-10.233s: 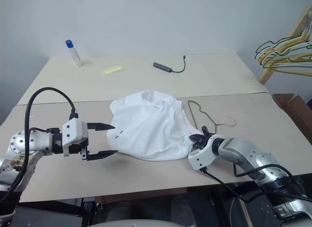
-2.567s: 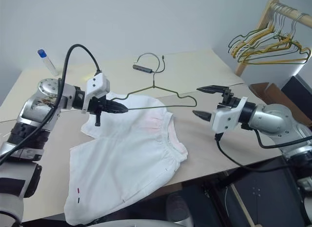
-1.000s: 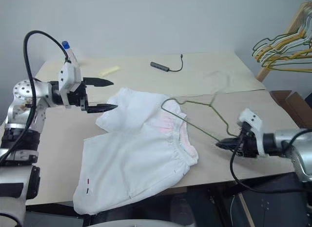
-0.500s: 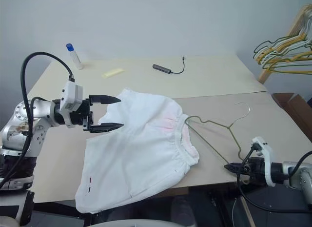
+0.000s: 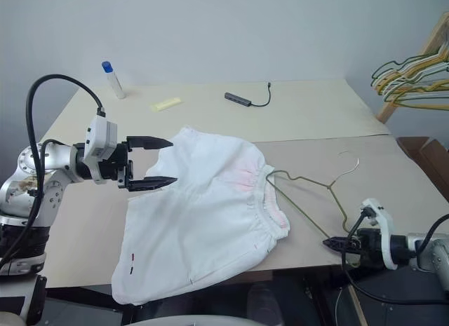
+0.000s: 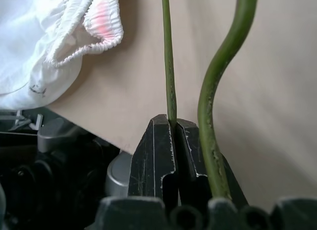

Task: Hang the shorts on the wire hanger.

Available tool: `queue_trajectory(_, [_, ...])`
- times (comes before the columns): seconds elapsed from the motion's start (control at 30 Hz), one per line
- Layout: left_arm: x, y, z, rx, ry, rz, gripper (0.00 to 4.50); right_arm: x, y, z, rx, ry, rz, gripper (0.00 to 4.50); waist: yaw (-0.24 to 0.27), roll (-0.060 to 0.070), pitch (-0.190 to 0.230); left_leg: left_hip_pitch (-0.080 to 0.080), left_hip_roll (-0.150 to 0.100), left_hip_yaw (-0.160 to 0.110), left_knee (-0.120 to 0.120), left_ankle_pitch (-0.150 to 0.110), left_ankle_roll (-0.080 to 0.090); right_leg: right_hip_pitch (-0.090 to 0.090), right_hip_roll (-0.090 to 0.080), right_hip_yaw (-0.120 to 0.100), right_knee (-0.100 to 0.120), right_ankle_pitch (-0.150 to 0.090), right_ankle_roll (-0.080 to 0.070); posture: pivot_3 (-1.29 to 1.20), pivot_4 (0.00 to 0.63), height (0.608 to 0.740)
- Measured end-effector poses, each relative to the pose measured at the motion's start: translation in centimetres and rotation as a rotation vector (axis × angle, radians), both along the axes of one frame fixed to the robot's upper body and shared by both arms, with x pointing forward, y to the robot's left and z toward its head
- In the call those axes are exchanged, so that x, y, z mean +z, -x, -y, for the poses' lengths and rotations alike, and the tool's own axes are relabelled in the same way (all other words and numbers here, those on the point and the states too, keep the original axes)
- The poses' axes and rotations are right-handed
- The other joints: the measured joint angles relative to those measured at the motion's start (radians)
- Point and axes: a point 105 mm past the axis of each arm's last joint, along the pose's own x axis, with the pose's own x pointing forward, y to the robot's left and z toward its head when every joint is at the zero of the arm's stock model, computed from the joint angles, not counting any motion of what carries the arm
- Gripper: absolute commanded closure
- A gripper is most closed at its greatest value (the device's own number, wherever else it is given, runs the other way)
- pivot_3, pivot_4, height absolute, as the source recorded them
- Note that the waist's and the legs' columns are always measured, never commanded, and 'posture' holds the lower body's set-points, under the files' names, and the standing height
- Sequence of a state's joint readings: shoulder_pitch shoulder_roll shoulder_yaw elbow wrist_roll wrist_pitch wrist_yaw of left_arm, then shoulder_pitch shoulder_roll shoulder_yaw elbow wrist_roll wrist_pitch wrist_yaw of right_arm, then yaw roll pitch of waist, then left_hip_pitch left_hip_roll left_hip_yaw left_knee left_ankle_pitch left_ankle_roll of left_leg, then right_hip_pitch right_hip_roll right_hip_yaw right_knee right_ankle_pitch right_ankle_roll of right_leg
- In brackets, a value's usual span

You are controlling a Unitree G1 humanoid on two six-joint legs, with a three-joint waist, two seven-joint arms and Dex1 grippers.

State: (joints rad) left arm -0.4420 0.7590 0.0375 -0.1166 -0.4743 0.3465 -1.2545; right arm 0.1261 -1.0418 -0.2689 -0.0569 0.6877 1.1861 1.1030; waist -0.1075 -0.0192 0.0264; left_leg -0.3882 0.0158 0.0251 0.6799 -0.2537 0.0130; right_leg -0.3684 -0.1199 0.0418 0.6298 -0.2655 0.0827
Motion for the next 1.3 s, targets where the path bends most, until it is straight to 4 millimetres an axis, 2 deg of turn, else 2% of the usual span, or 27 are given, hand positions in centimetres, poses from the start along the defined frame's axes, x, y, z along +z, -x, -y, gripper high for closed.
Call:
queue_trajectory(0.07, [-0.1,0.1,-0.2,0.005,-0.004,-0.003,0.03,0.1,0.7,0.3,0.002,0.005,-0.032,4.50,0.006,0.000,0.000,0.000,0.000,0.001,0.000,0.000,0.000,0.000,0.000,0.000,0.000,0.000,0.000,-0.11,0.000,0.740])
queue_trajectory(0.2, [-0.1,0.1,-0.2,0.010,-0.004,-0.001,0.03,0.3,0.8,0.2,0.005,-0.011,-0.034,4.50,0.012,-0.001,0.000,0.001,0.000,0.002,0.000,0.000,0.000,0.001,0.000,0.000,0.000,0.000,0.000,-0.12,0.000,0.740])
queue_trajectory(0.43, [0.0,0.3,0.0,0.004,-0.007,0.007,0.03,0.9,-1.2,-0.8,0.050,-0.042,-0.032,4.50,0.011,0.000,0.000,0.000,0.001,0.002,0.000,0.000,0.000,0.000,0.001,0.001,-0.001,0.000,0.000,-0.09,0.001,0.740])
queue_trajectory(0.63, [-0.3,0.5,-0.1,0.011,-0.008,0.000,0.03,1.9,-1.9,-1.3,0.096,-0.080,-0.062,4.50,0.021,-0.001,0.000,0.000,0.001,0.002,0.000,0.000,0.000,0.000,0.001,0.001,-0.001,0.000,0.000,-0.07,0.004,0.740])
queue_trajectory(0.8, [-0.5,0.9,-0.3,0.025,-0.011,0.001,0.03,1.1,-2.8,0.2,0.005,-0.065,-0.092,4.50,0.036,0.000,0.000,0.000,0.001,0.003,0.000,0.000,0.000,0.000,0.001,0.001,-0.001,0.000,0.000,-0.06,0.001,0.740])
queue_trajectory(0.97, [-0.5,1.2,-0.3,0.030,-0.002,0.000,0.03,0.9,-3.7,0.7,-0.028,-0.049,-0.084,4.50,0.045,0.000,0.000,0.000,0.001,0.003,0.000,0.000,0.000,0.000,0.001,0.001,-0.001,0.000,0.000,-0.05,0.000,0.740])
queue_trajectory(1.07, [-0.4,1.1,-0.5,0.035,-0.006,0.003,0.03,0.8,-3.6,0.5,-0.020,-0.061,-0.083,4.50,0.049,0.000,0.000,0.000,0.001,0.003,0.000,0.000,0.000,0.000,0.001,0.001,-0.001,0.000,0.000,-0.05,0.000,0.740])
queue_trajectory(1.2, [-0.4,1.1,-0.5,0.037,-0.008,0.004,0.03,0.9,-2.5,-0.8,0.064,-0.110,-0.110,4.50,0.051,0.000,0.000,0.000,0.001,0.003,0.000,0.000,0.000,0.000,0.001,0.001,-0.001,0.000,0.000,-0.06,0.000,0.740])
queue_trajectory(1.3, [-0.4,1.1,-0.5,0.037,-0.008,0.005,0.03,1.0,-2.3,-1.4,0.103,-0.119,-0.113,4.50,0.050,0.000,0.000,0.001,0.001,0.004,0.000,0.000,0.000,0.000,0.001,0.001,-0.001,0.000,-0.001,-0.06,0.000,0.740])
